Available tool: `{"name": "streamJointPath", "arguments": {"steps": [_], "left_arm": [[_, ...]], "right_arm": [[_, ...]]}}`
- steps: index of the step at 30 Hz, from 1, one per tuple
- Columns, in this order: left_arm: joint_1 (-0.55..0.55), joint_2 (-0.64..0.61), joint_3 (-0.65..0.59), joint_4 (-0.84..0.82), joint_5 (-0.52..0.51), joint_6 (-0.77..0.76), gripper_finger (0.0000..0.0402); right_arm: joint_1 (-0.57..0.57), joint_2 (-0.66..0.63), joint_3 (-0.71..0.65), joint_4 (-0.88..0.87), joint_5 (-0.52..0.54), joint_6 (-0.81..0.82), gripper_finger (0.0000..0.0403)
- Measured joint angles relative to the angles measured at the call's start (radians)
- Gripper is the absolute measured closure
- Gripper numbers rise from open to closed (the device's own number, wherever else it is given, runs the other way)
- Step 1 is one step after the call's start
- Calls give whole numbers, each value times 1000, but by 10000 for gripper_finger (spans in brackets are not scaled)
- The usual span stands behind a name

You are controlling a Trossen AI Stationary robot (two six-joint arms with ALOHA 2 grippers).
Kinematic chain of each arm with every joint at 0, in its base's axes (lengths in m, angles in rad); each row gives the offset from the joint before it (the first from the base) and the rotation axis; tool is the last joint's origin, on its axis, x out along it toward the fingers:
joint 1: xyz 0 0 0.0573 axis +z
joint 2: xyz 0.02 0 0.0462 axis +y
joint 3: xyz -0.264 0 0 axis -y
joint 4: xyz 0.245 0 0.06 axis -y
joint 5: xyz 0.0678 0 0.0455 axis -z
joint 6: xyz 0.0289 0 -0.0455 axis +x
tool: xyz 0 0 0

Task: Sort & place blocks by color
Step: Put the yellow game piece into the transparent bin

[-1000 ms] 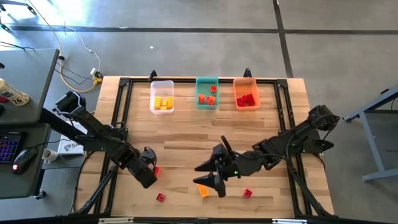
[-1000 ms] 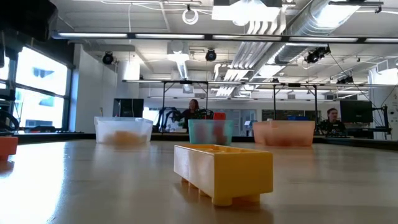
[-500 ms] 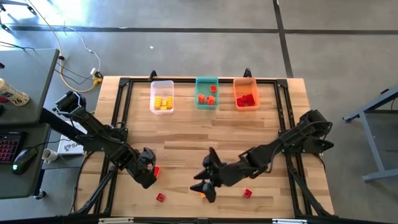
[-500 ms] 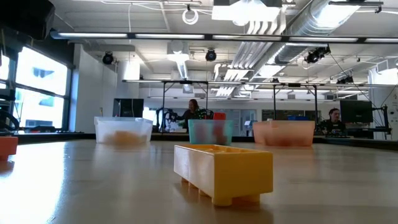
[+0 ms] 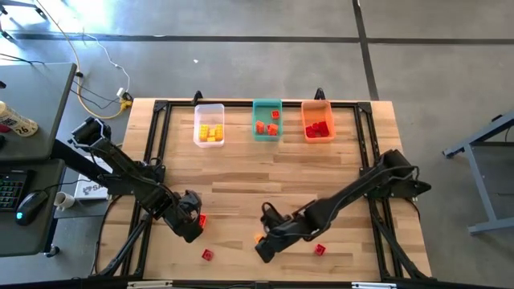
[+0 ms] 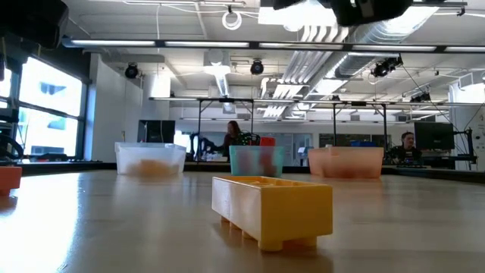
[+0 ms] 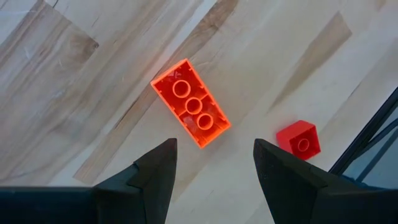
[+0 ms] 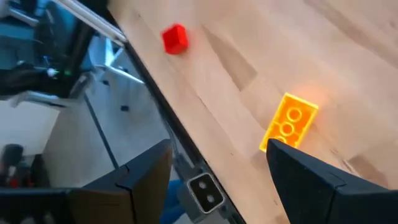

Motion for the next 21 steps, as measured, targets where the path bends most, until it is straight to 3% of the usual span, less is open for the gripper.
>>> {"name": "streamJointPath", "arguments": {"steps": [8,21], "left_arm": [[0,0,0,0,-8,-8,202],[0,0,0,0,-8,-8,202]], "right_arm": [[0,70,0,3,-60,79,155],[-1,145,0,9,-48,157,155]]}}
